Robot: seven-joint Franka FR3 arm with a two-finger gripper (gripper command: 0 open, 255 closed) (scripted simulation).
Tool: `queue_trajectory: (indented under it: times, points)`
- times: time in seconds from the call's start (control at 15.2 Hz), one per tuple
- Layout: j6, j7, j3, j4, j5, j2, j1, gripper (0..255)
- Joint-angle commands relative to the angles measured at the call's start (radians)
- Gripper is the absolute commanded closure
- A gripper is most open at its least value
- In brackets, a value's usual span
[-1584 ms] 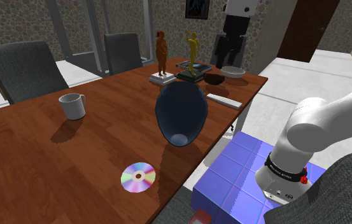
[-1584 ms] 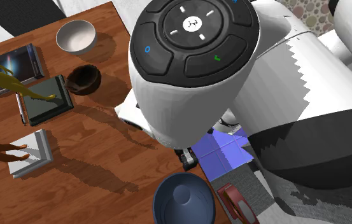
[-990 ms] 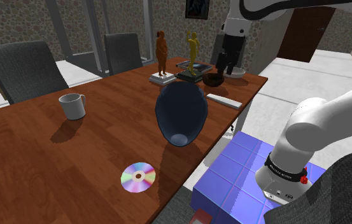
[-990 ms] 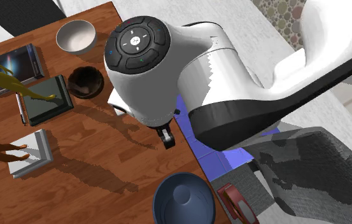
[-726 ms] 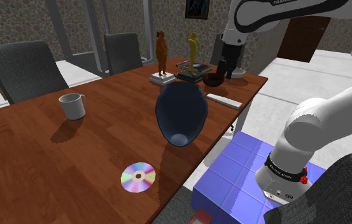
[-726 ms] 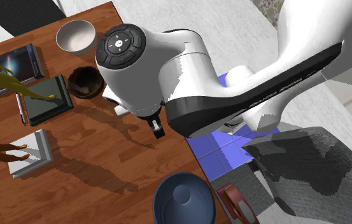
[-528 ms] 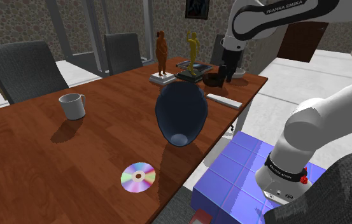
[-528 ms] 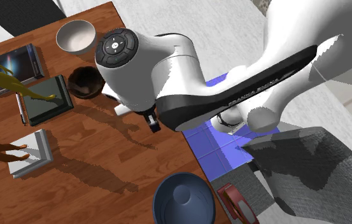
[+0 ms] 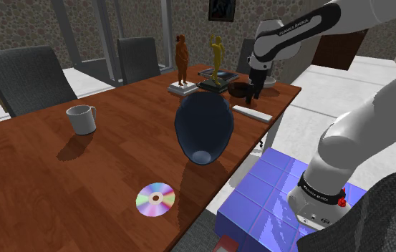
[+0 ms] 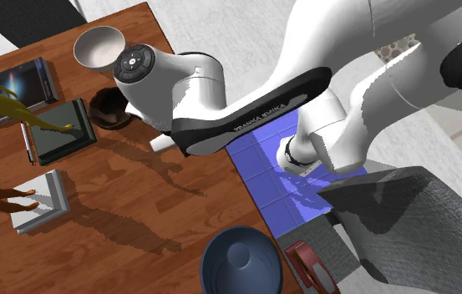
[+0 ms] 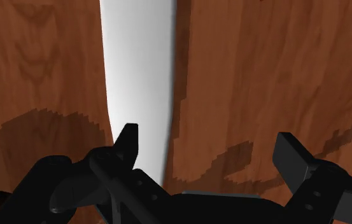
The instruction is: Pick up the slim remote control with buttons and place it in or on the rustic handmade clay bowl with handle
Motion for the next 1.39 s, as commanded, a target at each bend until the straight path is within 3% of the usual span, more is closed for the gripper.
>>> queue_trajectory:
  times: [0.0,0.26,0.73,1.25,1.32]
  points:
    - [0.055,-0.041,-0.032,0.011,-0.003,0.067,-0.006,0]
    - [0.143,-0.123,-0.086,0.053,0.014,0.201,-0.013,0]
    - [0.248,-0.142,-0.097,0.013,0.037,0.270,-0.009,0]
    - [0.257,-0.144,-0.098,0.010,0.040,0.276,-0.009,0]
    - [0.257,-0.144,-0.098,0.010,0.040,0.276,-0.009,255]
